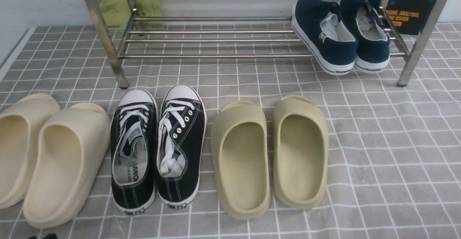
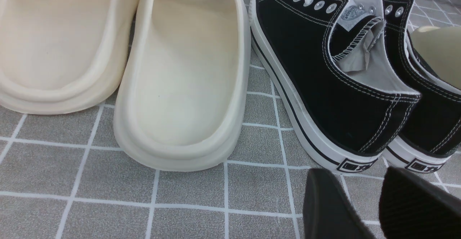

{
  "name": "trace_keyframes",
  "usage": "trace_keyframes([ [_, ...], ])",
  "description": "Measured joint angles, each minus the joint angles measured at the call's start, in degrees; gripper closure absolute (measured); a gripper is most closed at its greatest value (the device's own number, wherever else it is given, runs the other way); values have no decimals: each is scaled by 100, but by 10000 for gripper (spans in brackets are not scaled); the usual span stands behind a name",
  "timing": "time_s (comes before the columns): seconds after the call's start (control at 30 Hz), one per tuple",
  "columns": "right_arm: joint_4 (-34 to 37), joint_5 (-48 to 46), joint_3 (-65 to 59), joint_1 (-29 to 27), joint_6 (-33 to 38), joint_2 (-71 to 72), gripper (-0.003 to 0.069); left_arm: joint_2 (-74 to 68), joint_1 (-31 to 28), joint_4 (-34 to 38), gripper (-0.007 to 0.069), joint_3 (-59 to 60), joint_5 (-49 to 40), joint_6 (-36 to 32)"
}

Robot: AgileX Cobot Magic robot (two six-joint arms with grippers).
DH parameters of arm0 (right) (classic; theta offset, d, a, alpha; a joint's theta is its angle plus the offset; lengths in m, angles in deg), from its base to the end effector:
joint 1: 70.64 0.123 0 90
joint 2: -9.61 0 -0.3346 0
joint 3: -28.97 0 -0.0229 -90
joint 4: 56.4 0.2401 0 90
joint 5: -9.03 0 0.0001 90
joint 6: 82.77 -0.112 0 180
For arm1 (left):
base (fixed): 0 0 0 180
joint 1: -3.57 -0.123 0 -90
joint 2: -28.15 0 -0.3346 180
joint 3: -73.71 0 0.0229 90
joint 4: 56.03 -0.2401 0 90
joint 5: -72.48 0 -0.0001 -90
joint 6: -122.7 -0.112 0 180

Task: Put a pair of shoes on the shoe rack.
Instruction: Use the left arm to grab the shoe closest to it

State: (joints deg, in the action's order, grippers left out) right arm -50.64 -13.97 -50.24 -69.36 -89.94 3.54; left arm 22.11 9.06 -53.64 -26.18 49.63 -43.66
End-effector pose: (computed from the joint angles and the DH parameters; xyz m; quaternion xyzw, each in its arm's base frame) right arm 0.0109 0.0046 0.1660 0.0675 0.8070 0.0860 0.5803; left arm 0.0109 -0.0029 0.1607 -0.0688 0.8111 -0.1140 0.5696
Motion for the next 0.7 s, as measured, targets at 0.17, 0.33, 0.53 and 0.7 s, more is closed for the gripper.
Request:
trace_keyframes([
  [0.17,0,0,0,0,0,0,506,0,0,0,386,0,0,0],
  [0.33,0,0,0,0,0,0,505,0,0,0,386,0,0,0],
  [0.53,6,0,0,0,0,0,501,0,0,0,386,0,0,0],
  [0.7,6,0,0,0,0,0,496,0,0,0,386,0,0,0],
])
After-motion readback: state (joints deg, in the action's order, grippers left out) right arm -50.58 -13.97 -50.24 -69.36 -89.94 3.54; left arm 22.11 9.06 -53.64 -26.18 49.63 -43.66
